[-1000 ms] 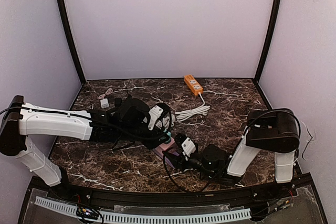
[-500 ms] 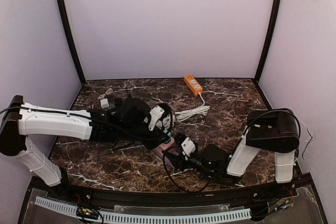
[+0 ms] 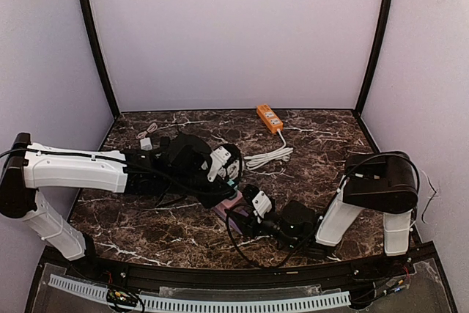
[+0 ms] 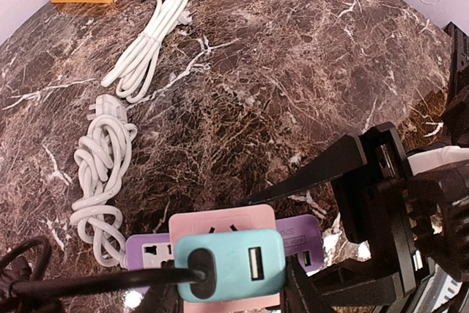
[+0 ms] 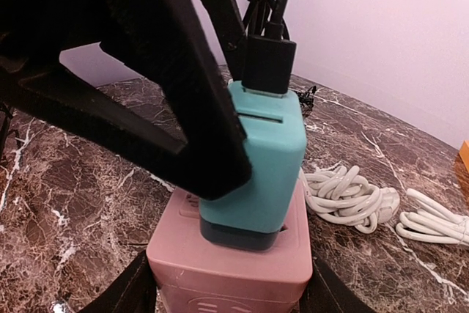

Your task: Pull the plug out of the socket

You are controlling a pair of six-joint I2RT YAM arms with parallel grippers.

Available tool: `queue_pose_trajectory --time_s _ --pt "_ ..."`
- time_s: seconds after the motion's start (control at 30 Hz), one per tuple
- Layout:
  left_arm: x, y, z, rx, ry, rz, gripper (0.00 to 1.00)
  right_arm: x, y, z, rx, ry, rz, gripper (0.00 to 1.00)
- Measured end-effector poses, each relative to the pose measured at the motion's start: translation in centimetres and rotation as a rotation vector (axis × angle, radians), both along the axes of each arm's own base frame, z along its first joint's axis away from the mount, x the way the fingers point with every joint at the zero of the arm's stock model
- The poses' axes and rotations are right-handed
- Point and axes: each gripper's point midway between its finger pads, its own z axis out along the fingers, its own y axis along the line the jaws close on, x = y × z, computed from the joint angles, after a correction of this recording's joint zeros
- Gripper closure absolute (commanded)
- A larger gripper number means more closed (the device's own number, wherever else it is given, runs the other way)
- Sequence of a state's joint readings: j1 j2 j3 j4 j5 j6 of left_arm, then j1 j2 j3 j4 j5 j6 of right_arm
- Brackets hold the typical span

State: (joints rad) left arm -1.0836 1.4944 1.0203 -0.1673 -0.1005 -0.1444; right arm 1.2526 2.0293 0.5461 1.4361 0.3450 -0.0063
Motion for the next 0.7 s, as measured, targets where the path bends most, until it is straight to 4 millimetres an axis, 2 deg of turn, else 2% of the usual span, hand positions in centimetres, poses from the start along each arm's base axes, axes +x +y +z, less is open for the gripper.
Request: queue_pose_trajectory --time_s 0.13,0.2,0.3,0.37,0.57,0.7 --pt "0.3 0.1 0.5 -0.066 0.047 0.034 0.99 0.1 0.0 -0.1 -0.003 0.001 -0.004 0.77" --pt "0.5 -0.4 2.3 -0.16 0.056 0.043 0.99 0.2 -0.2 -1.0 -0.031 0.012 -0.007 0.77" --pt "0.3 -1.4 5.9 -0.298 0.042 0.023 0.99 0.3 -0.1 -1.0 -0.03 0.012 -0.009 0.77" --pt "0.2 -1.8 7.3 -0.347 0.032 0.011 0.99 0.3 -0.1 -1.0 -0.03 0.012 -0.009 0.78" --pt "0.8 -1.0 7.3 -0.329 0.017 0.044 0.99 0.3 -0.1 -1.0 -0.029 0.012 -0.009 0.78" --pt "2.9 1.8 8.0 -0.282 -0.014 0.155 0.99 0.3 -0.1 -1.0 -0.029 0.012 -0.009 0.78"
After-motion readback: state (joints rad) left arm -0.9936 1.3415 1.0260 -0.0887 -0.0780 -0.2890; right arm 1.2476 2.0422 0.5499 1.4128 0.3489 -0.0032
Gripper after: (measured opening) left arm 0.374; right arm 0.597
